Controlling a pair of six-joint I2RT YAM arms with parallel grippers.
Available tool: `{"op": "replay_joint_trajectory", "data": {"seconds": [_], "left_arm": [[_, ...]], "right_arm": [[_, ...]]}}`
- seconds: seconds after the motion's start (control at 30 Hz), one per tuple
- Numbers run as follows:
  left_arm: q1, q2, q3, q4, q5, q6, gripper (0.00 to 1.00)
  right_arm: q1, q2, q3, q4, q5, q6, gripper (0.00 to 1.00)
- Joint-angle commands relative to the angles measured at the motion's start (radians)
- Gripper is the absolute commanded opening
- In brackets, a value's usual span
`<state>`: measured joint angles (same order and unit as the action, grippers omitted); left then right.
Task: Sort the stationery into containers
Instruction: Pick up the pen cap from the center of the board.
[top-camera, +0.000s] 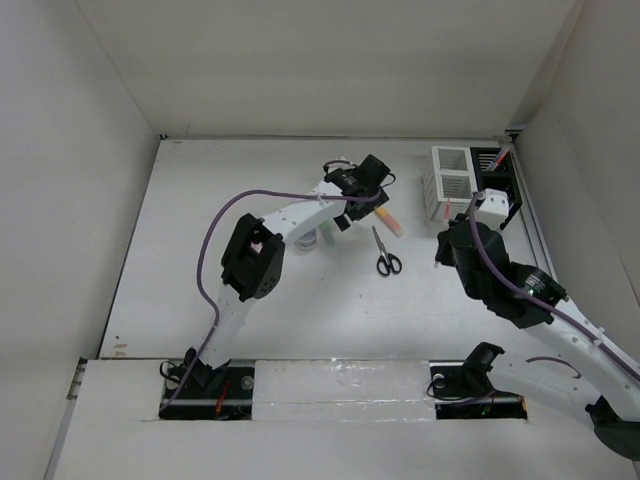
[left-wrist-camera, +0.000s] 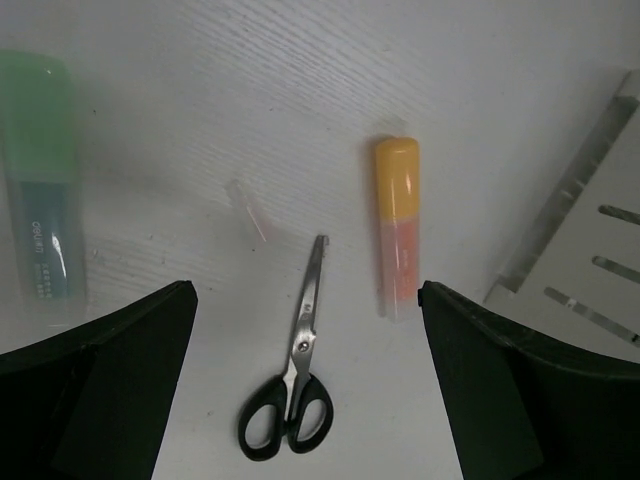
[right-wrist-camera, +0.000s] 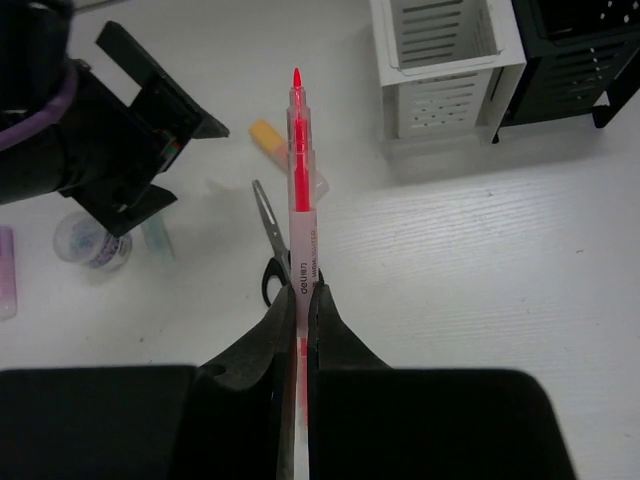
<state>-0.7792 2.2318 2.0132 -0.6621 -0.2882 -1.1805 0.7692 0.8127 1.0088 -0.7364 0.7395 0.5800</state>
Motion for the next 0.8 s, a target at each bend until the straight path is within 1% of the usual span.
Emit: {"op": "replay_joint_trajectory", "data": {"seconds": [0.0,0.03,0.17,0.23,0.4,0.47,0.5,0.53,0.77], "left_arm": [[-0.002,0.015,0.083,-0.059,-0.031,-0.099,0.91],[-0.002,0.029,0.099,-0.073,-0.043,-0.108,0.91],[-0.002,0.087,0.144,-0.114,-0.065,-0.139,0.84],[-0.002,0.115,0.162,-0.126,-0.065,-0.149,0.83],[-0.020,0.137,0.171,-0.178,-0.115,-0.189,0.78],[-0.020,0.149,0.171,-0.189,-0.115,-0.200,0.78],[-0.020,0.149,0.171,-0.198,-0.126,-0.209,0.76],[-0.020,0.149,0.171,-0.199,-0.126,-0.209,0.73],[-0.020,0.189,0.162,-0.208,-0.144,-0.237,0.71]], "right_arm": [[0.025,-0.033,-0.021,0.071,-0.048,-0.035,0.00],[0.025,-0.033,-0.021,0.081,-0.058,-0.035,0.00],[0.034,-0.043,-0.030,0.104,-0.089,-0.054,0.00],[0.035,-0.053,-0.030,0.114,-0.103,-0.065,0.00],[0.044,-0.073,-0.039,0.132,-0.133,-0.075,0.00],[0.044,-0.084,-0.049,0.143,-0.144,-0.084,0.00],[0.044,-0.084,-0.049,0.143,-0.144,-0.085,0.00],[0.053,-0.084,-0.058,0.143,-0.155,-0.085,0.00],[0.071,-0.112,-0.067,0.152,-0.166,-0.085,0.00]]}}
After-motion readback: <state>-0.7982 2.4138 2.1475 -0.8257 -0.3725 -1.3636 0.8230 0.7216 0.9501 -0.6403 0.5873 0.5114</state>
